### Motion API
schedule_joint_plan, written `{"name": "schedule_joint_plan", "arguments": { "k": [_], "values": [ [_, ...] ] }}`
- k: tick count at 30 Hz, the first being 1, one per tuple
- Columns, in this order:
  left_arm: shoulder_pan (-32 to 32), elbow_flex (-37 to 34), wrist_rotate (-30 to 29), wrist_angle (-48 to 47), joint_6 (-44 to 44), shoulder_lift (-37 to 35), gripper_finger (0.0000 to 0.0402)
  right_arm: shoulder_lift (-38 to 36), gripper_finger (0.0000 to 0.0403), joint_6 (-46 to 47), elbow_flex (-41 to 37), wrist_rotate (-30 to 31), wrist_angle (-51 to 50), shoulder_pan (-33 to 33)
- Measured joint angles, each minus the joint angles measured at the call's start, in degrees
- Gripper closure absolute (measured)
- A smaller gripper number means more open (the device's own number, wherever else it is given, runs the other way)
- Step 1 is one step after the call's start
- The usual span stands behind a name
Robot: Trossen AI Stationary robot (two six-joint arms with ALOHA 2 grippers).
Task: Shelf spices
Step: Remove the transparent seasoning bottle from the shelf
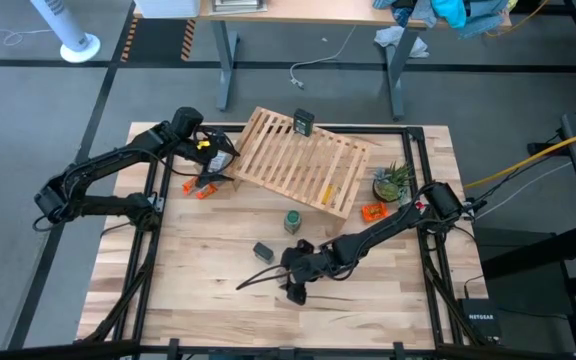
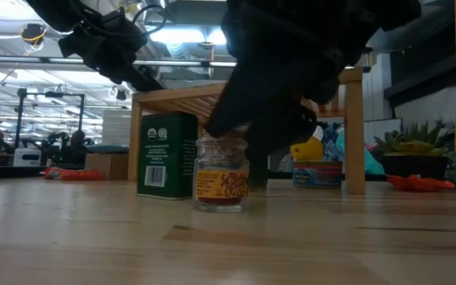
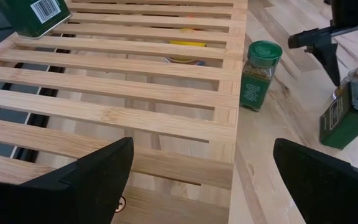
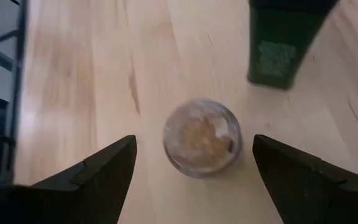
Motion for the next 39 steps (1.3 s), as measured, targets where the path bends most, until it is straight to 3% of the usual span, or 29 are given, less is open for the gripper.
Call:
{"name": "schedule_joint_plan", "arguments": {
  "k": [25, 39],
  "values": [
    [-0.01, 0.00, 0.00, -0.60, 0.00, 0.00, 0.0023, -0.02, 0.0079, -0.01, 0.00, 0.06, 1.08, 0.00],
    [0.00, 0.00, 0.01, -0.63, 0.00, 0.00, 0.0023, -0.09, 0.0208, -0.03, 0.00, 2.09, 1.12, 0.00]
  ]
}}
